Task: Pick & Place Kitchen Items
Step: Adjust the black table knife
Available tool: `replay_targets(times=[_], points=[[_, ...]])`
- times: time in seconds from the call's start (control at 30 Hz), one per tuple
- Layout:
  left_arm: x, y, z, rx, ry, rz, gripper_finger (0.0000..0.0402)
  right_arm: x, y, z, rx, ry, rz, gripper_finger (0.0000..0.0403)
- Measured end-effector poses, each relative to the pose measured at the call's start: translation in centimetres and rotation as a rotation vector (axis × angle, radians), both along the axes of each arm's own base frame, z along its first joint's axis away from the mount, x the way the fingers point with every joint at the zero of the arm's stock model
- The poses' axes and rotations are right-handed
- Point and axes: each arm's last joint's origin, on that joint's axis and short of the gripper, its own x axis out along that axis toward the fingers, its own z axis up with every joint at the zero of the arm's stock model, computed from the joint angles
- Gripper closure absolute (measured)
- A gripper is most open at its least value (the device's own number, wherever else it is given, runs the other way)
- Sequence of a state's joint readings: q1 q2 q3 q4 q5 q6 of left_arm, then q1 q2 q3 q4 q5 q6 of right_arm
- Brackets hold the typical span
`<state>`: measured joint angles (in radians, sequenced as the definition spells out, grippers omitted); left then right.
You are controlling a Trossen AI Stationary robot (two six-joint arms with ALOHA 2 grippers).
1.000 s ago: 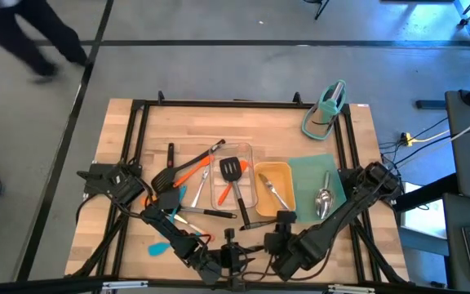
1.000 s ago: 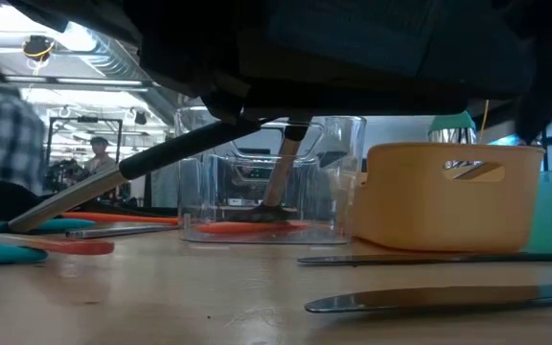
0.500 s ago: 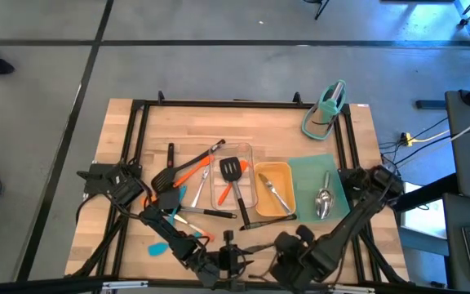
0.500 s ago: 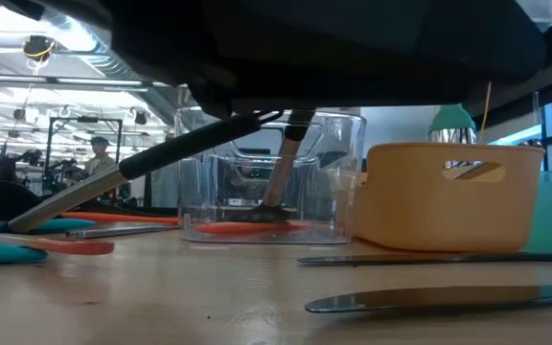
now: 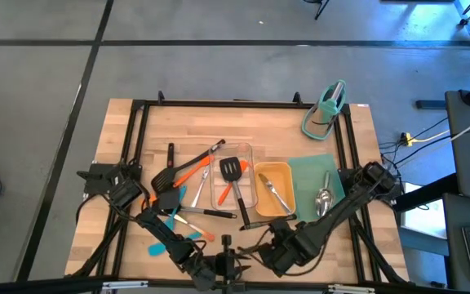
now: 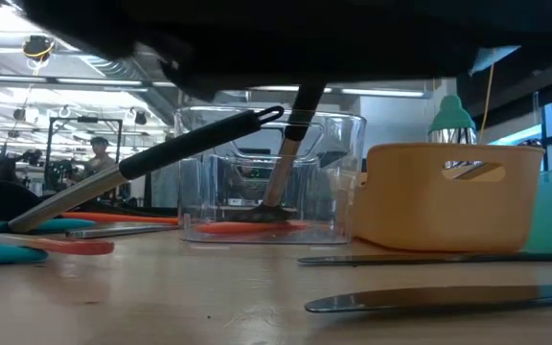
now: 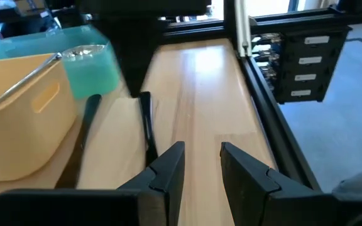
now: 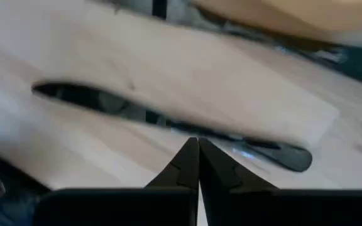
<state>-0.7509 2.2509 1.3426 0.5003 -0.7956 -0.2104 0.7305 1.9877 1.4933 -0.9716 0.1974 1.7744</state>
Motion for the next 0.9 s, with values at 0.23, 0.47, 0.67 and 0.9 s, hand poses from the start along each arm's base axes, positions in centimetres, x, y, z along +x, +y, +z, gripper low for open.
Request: replay_targets(times=[0.23,0.47,0.67,0.9], points=[[-1.1,-1.0,0.0,0.069,-0.015,0.024,0.0304,0.3,-0.3,-0.9,-0.024,0.022,-0.069,0.0401],[-2.1,-1.9,0.9,0.158,-0.100,0.132,0.0304,0.5,-0.1,-2.8,-0.047,0.060,-0.097,0.0402],[-3.4,-3.1,2.3,0.259,-0.173,0.231,0.0304,0.5,0.2,-3.7,-0.028,0.110,-0.092,0.0402],[-3.8,-3.4,2.4,0.283,-0.176,0.237,0.0304,0.5,0.5,-4.1,0.015,0.148,-0.077,0.0402]])
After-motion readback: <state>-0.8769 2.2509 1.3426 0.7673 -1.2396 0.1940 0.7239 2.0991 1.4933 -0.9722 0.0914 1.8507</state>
